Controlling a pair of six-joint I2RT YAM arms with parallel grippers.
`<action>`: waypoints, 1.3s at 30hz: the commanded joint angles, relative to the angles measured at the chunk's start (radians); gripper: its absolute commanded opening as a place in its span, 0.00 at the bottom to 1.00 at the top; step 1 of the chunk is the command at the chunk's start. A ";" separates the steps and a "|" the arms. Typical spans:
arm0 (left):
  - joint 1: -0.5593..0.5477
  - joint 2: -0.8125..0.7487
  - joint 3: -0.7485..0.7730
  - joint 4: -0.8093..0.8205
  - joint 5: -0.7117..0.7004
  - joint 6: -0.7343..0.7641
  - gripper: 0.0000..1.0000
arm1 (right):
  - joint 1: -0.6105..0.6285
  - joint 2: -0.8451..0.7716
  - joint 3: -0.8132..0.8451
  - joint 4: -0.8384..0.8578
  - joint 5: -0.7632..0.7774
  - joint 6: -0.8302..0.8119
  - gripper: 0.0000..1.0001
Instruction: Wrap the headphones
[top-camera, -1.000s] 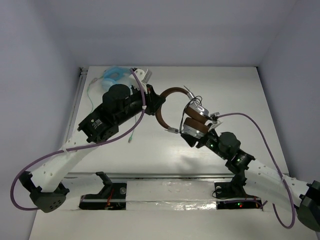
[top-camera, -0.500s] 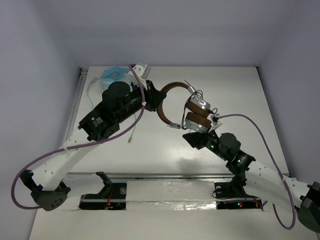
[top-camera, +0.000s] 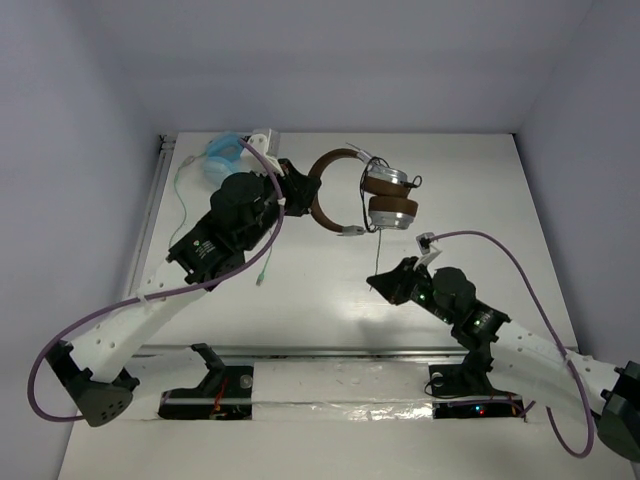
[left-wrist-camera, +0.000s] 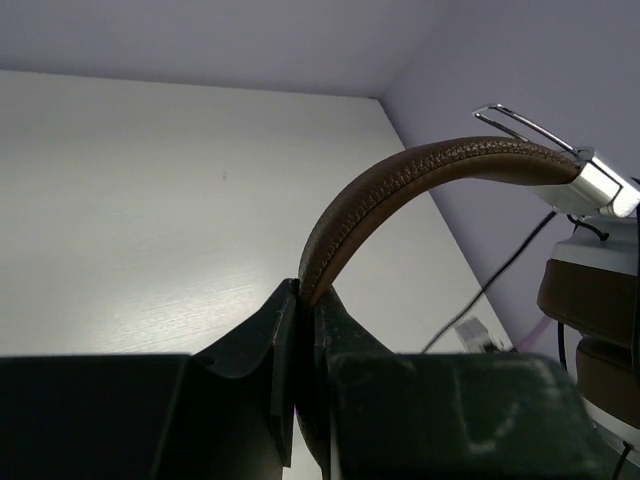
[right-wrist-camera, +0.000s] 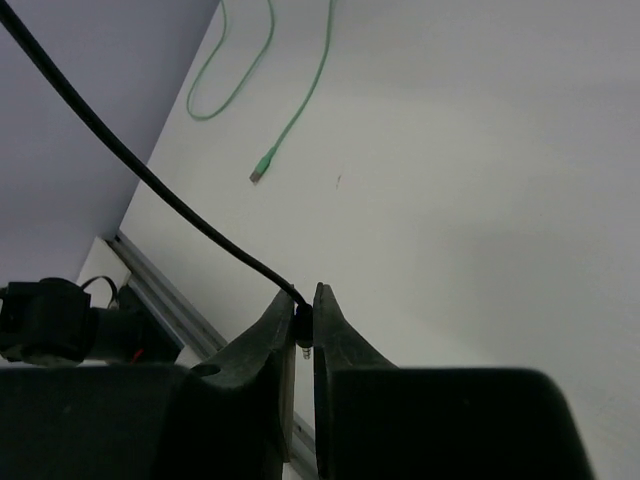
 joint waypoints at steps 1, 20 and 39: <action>0.006 -0.003 -0.016 0.194 -0.194 -0.089 0.00 | 0.053 0.019 0.038 -0.023 -0.032 0.009 0.00; 0.071 0.149 -0.180 0.249 -0.488 -0.010 0.00 | 0.323 0.118 0.270 -0.333 0.171 0.046 0.00; -0.162 0.149 -0.489 0.139 -0.649 -0.036 0.00 | 0.323 0.402 0.787 -0.853 0.330 -0.278 0.00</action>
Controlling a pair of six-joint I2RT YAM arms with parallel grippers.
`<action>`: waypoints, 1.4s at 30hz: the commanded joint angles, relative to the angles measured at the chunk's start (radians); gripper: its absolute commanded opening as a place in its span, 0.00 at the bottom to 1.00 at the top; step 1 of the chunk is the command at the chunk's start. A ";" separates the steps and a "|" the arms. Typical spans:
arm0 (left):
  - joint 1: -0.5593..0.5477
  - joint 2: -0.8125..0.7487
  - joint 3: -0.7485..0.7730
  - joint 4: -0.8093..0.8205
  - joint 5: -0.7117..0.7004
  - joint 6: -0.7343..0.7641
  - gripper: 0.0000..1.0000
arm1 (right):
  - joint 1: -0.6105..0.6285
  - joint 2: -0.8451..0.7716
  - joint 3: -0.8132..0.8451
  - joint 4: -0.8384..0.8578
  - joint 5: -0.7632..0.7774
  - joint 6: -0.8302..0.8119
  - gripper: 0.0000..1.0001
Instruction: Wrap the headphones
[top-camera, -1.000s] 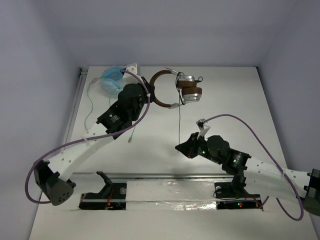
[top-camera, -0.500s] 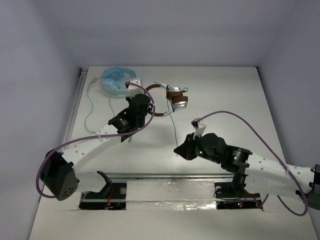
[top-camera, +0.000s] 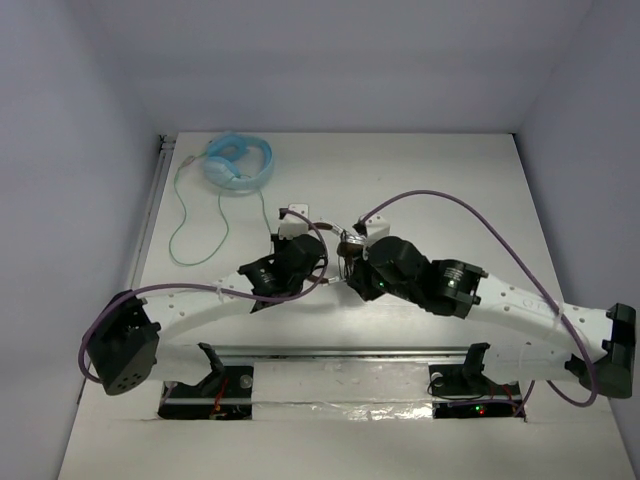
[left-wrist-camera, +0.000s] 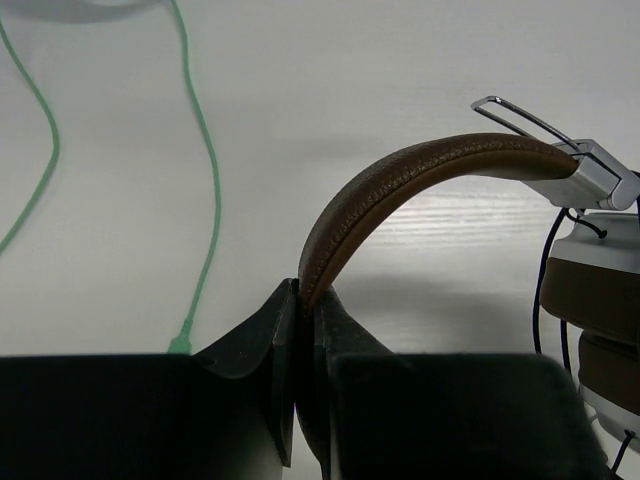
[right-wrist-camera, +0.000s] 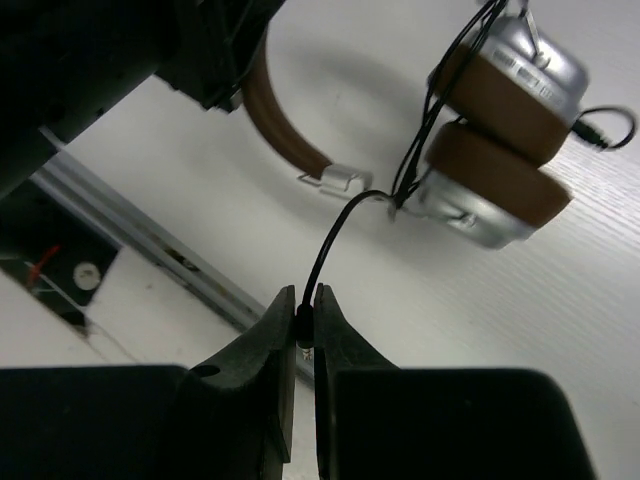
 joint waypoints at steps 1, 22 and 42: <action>-0.052 -0.056 -0.005 0.004 -0.046 -0.053 0.00 | 0.009 0.047 0.091 -0.106 0.102 -0.110 0.00; -0.118 -0.268 -0.058 -0.200 0.350 -0.090 0.00 | 0.009 0.144 0.108 -0.035 0.587 -0.268 0.00; -0.098 -0.447 -0.076 -0.126 0.494 -0.090 0.00 | -0.057 -0.015 -0.073 0.258 0.475 -0.237 0.00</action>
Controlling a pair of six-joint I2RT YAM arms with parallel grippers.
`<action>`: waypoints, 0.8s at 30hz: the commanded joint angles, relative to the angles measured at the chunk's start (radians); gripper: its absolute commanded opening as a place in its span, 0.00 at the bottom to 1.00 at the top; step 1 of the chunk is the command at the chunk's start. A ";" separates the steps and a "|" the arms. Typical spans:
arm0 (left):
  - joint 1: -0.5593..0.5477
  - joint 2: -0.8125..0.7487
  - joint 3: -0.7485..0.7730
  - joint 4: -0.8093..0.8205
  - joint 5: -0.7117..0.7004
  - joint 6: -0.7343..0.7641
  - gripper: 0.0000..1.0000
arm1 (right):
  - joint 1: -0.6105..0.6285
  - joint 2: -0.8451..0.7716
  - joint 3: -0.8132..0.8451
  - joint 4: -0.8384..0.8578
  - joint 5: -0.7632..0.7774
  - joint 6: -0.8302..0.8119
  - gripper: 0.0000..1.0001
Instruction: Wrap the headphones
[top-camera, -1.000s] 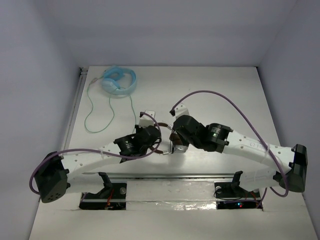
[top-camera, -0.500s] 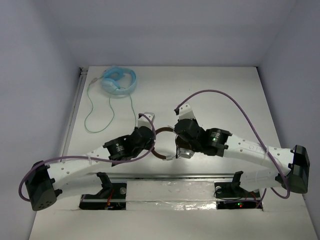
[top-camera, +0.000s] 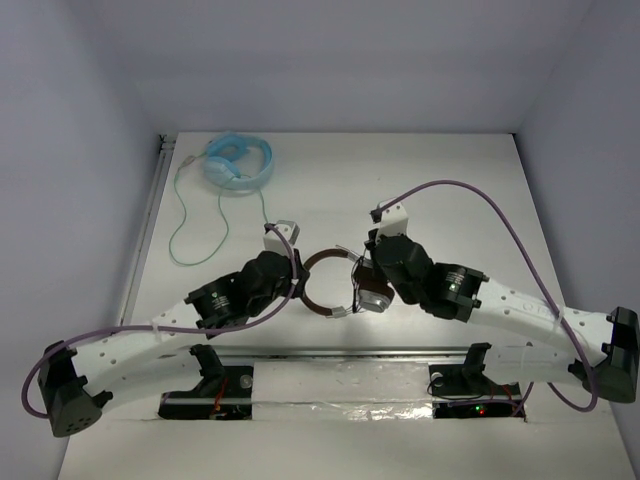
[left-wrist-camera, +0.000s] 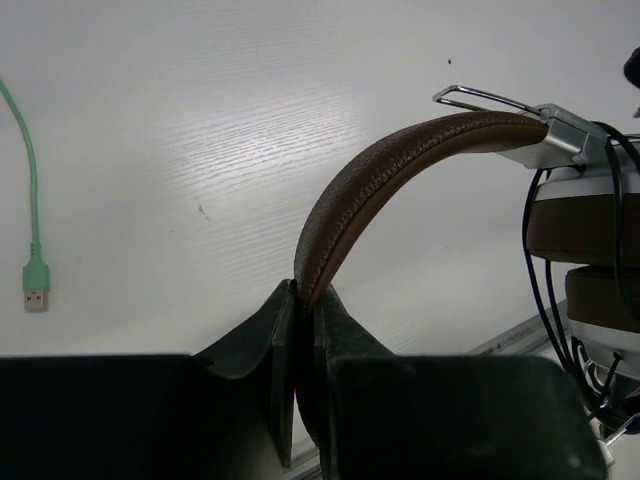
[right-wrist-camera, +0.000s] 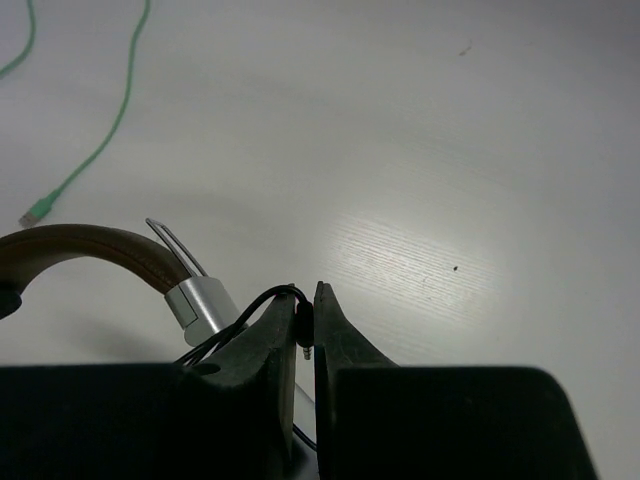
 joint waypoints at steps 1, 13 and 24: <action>0.007 -0.078 0.007 0.079 0.063 -0.014 0.00 | -0.032 -0.027 -0.028 0.107 -0.020 0.018 0.00; 0.152 0.023 0.114 0.096 0.170 0.035 0.00 | -0.041 -0.070 0.014 0.018 -0.234 0.044 0.27; 0.181 0.127 0.220 -0.013 0.184 0.071 0.00 | -0.041 -0.021 0.093 -0.227 -0.325 0.101 0.46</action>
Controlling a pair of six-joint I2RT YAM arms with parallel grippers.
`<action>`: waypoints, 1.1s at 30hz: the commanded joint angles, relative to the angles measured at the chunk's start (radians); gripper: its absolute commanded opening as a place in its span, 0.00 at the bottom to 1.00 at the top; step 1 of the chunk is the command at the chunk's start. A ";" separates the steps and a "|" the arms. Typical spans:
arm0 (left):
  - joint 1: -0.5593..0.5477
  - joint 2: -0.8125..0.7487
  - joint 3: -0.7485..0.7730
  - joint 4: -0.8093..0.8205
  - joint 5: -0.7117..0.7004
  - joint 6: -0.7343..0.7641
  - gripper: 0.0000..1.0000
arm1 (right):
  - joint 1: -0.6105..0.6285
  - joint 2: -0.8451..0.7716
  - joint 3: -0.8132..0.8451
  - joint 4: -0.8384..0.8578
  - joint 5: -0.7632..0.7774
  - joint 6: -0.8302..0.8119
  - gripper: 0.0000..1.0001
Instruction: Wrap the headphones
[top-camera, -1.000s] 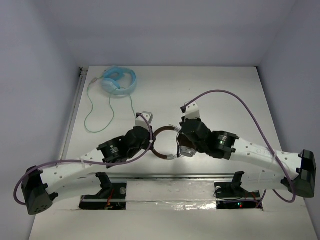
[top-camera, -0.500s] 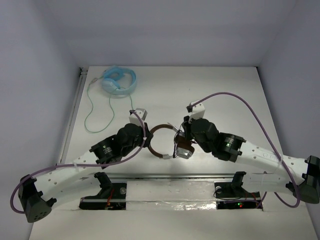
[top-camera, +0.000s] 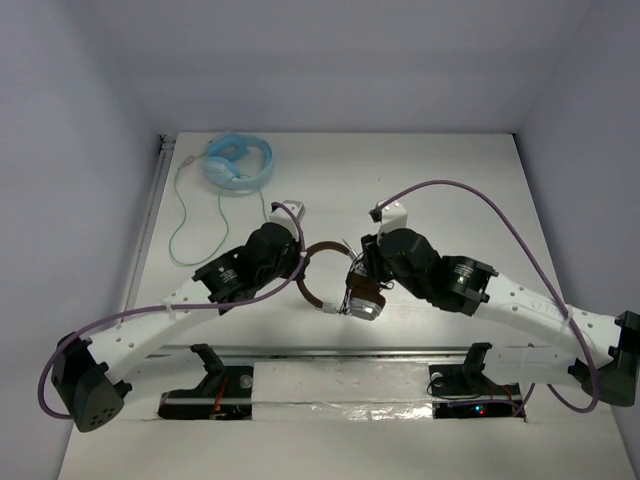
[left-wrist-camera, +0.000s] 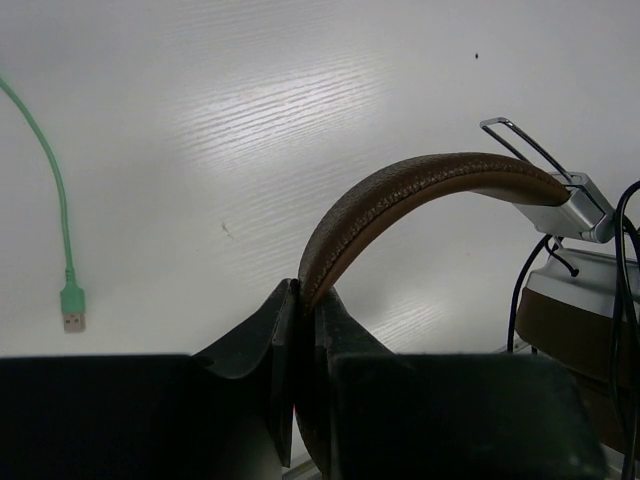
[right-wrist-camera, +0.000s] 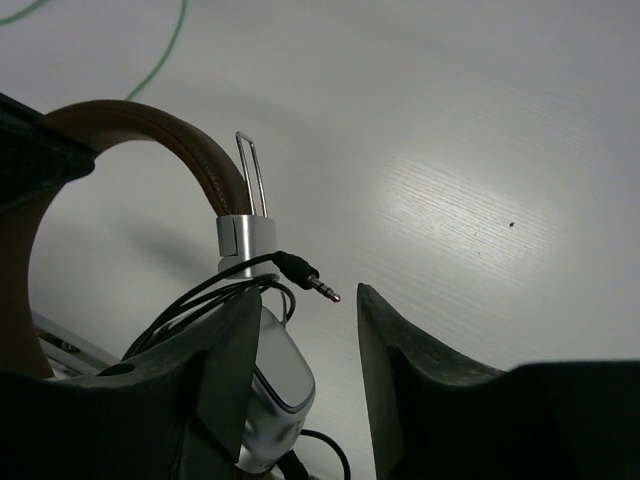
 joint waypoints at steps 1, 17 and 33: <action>0.028 0.006 0.071 0.051 0.031 -0.019 0.00 | 0.001 -0.008 0.027 -0.072 -0.052 0.019 0.50; 0.068 0.165 0.091 0.189 0.032 -0.048 0.00 | 0.001 -0.224 0.067 -0.011 0.134 0.040 0.69; 0.140 0.648 0.269 0.471 -0.040 -0.062 0.00 | 0.001 -0.471 -0.174 0.216 0.106 0.143 0.02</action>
